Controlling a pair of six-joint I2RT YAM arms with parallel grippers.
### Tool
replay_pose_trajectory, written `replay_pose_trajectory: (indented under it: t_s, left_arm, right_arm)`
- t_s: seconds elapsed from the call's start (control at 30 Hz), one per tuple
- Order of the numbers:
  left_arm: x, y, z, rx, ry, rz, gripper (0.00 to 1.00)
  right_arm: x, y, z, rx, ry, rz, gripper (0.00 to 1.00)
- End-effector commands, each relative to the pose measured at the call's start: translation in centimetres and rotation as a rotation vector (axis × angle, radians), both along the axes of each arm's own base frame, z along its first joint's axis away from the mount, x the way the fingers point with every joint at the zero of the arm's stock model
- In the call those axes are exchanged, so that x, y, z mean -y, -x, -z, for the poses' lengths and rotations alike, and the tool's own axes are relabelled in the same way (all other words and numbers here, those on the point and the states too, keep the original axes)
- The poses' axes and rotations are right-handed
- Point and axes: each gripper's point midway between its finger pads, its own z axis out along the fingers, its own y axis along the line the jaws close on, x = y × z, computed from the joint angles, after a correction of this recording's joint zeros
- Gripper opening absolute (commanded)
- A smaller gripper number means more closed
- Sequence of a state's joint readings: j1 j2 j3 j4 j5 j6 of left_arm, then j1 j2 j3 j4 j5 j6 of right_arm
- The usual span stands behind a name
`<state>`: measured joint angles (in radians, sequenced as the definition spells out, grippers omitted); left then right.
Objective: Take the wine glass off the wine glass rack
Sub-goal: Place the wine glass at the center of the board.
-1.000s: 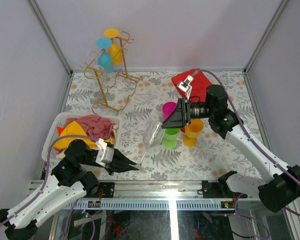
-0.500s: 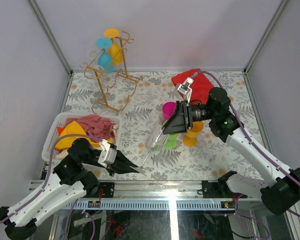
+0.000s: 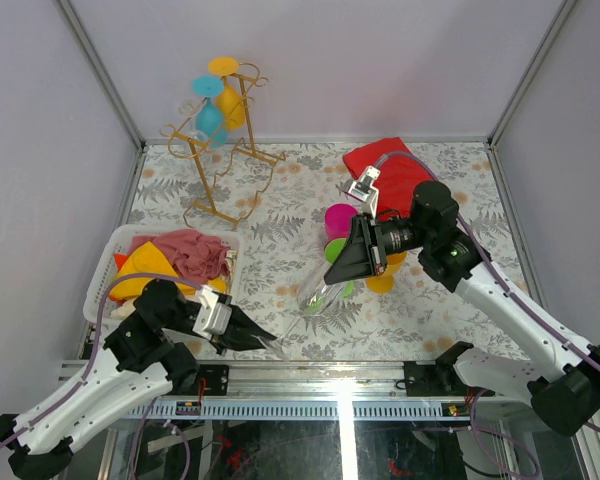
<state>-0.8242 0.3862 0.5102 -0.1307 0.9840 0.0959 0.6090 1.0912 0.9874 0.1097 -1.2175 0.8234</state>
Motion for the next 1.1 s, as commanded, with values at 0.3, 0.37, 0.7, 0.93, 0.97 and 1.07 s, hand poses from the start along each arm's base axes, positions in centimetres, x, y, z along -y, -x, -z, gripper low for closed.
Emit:
replay_pose_trajectory:
  t_s: [0.3,0.37,0.7,0.93,0.97,1.07]
  left_arm:
    - [0.0,-3.3,-2.5,-0.029,0.072,-0.225,0.35]
    - [0.0,-3.3,-2.7,-0.04,0.076,-0.227,0.44]
    - [0.3,-3.5,-4.0,-0.101,0.082,-0.241,0.67]
    - [0.0,-3.8,-4.1,-0.109,0.086,-0.272,0.74]
    - [0.0,-3.9,-3.9,-0.113,0.079,-0.276,0.74]
    - [-0.3,-3.6,-3.4,-0.117,0.057,-0.281,0.74]
  right_arm:
    - [0.3,-0.4,-1.0,0.162,0.015,0.126,0.0]
    - [0.3,-0.5,-0.8,0.164,0.028,0.142,0.0]
    - [0.0,-0.8,0.4,0.191,0.099,0.183,0.0]
    - [0.2,-1.3,0.8,0.237,0.141,0.227,0.0]
    - [0.3,-1.3,0.7,0.247,0.141,0.232,0.0]
    - [0.5,-1.5,0.6,0.276,0.146,0.249,0.0]
